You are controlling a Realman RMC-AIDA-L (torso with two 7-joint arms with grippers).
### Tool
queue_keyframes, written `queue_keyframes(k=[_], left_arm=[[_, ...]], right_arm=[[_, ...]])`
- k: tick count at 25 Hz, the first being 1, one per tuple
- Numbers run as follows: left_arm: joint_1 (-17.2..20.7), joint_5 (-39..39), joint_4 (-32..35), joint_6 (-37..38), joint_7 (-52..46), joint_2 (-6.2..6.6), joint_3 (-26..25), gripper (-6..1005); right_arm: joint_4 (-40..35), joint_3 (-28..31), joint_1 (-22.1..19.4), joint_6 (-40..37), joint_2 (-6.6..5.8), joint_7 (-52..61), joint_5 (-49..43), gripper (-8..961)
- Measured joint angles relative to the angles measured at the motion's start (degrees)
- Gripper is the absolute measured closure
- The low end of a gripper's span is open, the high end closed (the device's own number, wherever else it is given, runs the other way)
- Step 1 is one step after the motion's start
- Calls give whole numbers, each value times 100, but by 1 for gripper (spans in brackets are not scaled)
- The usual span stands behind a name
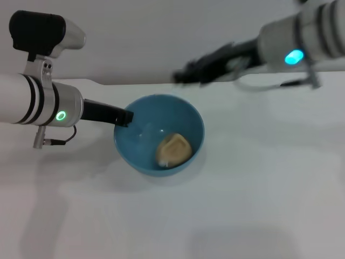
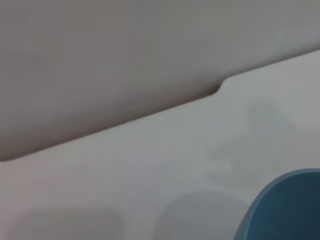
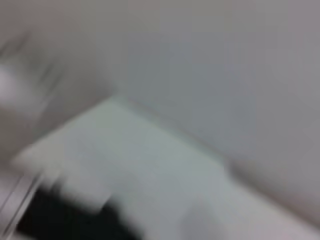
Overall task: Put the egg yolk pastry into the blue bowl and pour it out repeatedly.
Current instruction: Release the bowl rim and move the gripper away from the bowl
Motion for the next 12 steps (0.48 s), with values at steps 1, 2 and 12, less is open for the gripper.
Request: queue_keyframes(k=[1, 2, 12], left_arm=[[-3, 2, 8, -71, 4, -1, 1, 982], [-5, 6, 12, -141, 18, -3, 5, 981], [-35, -32, -149, -70, 82, -26, 743, 974]], right_arm=[[-127, 195, -92, -48, 6, 0, 5, 706], [-274, 454, -217, -145, 7, 1, 13, 676], [-100, 1806, -1280, -1175, 19, -134, 630, 580]])
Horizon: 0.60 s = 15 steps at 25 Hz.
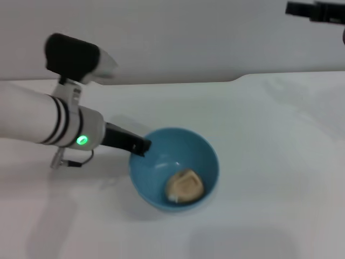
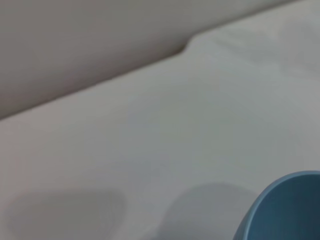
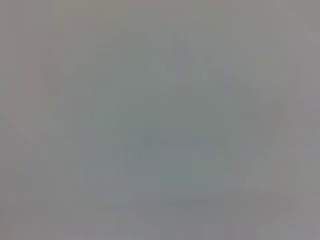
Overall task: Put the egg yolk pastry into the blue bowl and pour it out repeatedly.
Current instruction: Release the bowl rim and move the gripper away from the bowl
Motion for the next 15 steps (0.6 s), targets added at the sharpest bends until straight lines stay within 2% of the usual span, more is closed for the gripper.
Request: queue_keyframes(k=[4, 8, 11, 15], left_arm=[[-86, -2, -60, 141, -9, -4, 446, 972], [-391, -20, -565, 207, -65, -39, 682, 970], [-730, -135, -1202, 290, -80, -58, 787, 861], [-841, -330, -1405, 443, -82, -48, 825, 802]], right_arm=[[277, 51, -121, -89, -5, -188, 29, 581], [402, 94, -168, -173, -6, -222, 29, 581], [407, 101, -186, -189, -9, -226, 29, 581], [419, 104, -193, -189, -9, -233, 29, 582]])
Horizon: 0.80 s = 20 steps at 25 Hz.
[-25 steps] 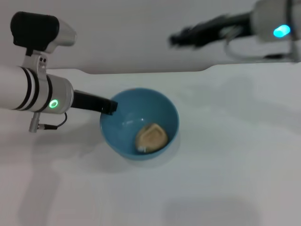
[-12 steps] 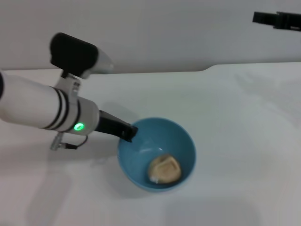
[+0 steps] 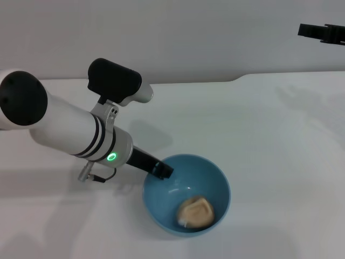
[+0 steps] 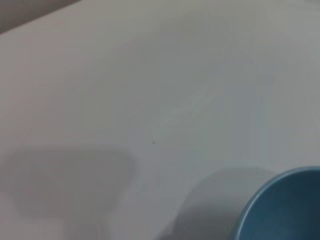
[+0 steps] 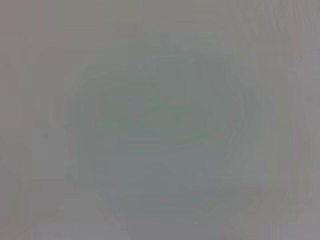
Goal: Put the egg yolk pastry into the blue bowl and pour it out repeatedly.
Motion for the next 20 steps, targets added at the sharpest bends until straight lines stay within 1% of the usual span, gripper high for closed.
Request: queue_keyframes(k=[7, 9, 10, 13, 17, 20], left_arm=[[76, -34, 321, 11, 13, 25, -40, 698], [105, -37, 422, 0, 13, 27, -48, 622], [249, -39, 730, -17, 14, 40, -96, 584], [483, -44, 1169, -17, 45, 49, -316, 470], [980, -67, 1846, 220, 145, 49, -760, 472], [1501, -258, 2311, 866, 304, 49, -933, 472]], right_arm=[[32, 4, -2, 0, -7, -61, -2, 582], [35, 19, -14, 0, -7, -62, -14, 583], [46, 33, -21, 0, -7, -62, -27, 583], [225, 164, -27, 0, -13, -35, -10, 583], [933, 705, 43, 24, -39, 102, 477, 583], [1550, 1183, 20, 53, -92, 71, 1049, 584]])
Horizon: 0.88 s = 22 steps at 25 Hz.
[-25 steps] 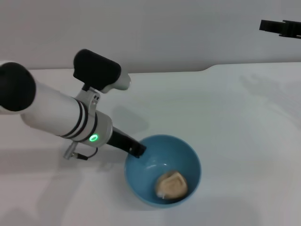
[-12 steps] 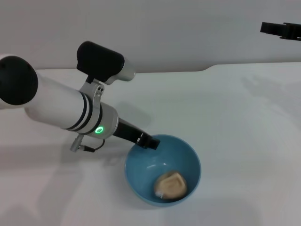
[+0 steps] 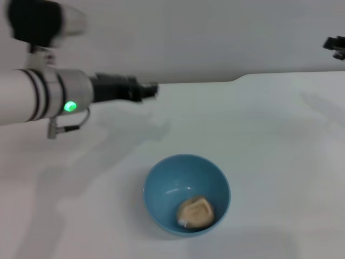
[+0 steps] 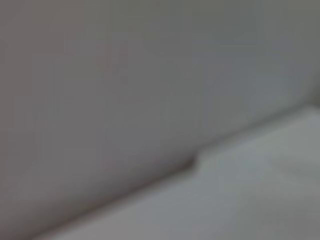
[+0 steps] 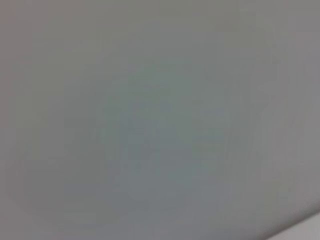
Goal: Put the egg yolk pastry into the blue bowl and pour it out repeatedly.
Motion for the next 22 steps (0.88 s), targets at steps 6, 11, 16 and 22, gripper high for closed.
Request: queue_keyframes(k=[6, 11, 16, 22], left_arm=[[1254, -1243, 468, 2510, 1098, -2, 328, 473], [1817, -1426, 296, 4895, 1529, 1, 1168, 473], [2118, -522, -472, 7975, 1429, 41, 2527, 474], [1767, 1040, -2533, 11001, 698, 8, 3676, 475]], right_arm=[[414, 349, -264, 21, -59, -225, 294, 584], [766, 530, -348, -124, -29, -689, 266, 584], [1029, 528, -381, -954, 24, -1243, -103, 585], [932, -35, -319, -2086, 96, -1343, -878, 585]])
